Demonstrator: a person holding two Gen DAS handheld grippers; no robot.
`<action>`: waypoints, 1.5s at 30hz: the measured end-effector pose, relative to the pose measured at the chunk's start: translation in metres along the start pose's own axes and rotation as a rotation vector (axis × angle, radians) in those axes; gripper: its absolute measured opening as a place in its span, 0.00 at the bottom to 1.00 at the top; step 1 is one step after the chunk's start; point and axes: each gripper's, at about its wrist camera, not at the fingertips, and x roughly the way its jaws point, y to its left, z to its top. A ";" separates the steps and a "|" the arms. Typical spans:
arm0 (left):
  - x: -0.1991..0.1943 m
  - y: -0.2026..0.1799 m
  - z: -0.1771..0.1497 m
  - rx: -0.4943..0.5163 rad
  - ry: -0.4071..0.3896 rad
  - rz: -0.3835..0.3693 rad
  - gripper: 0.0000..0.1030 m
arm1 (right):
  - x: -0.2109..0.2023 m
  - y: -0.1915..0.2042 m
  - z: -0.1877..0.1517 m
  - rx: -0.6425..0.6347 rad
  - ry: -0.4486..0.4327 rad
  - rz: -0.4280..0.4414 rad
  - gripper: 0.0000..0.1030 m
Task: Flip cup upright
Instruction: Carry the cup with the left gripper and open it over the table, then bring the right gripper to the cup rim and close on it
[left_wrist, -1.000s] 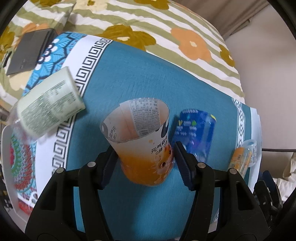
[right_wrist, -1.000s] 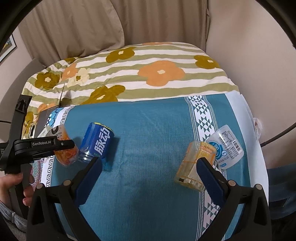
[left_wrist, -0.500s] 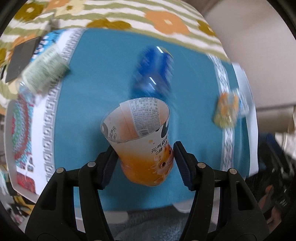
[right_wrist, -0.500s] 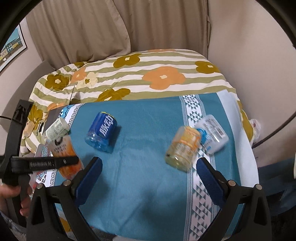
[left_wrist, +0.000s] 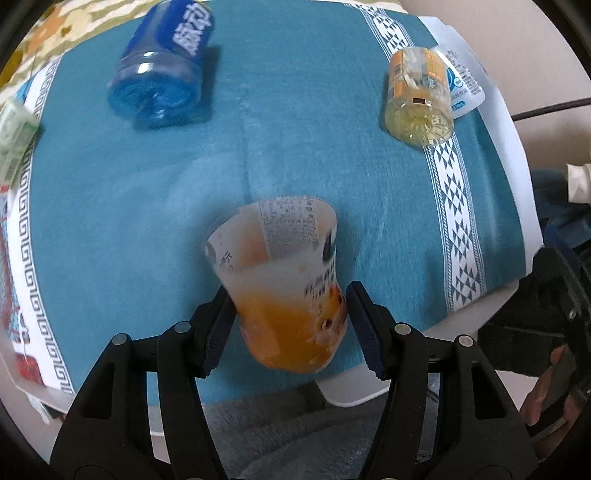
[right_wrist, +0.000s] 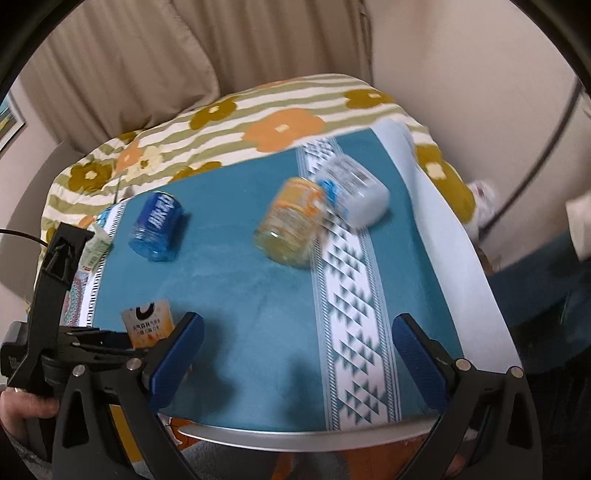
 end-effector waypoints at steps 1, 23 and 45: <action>0.002 -0.002 0.003 0.005 -0.005 0.003 0.63 | 0.001 -0.003 -0.002 0.011 0.006 -0.004 0.99; -0.014 -0.006 -0.003 -0.010 -0.130 0.066 0.95 | 0.000 -0.020 -0.013 0.023 0.018 0.000 0.99; -0.104 0.088 -0.082 -0.262 -0.373 0.156 1.00 | 0.065 0.062 0.061 -0.141 0.422 0.312 0.99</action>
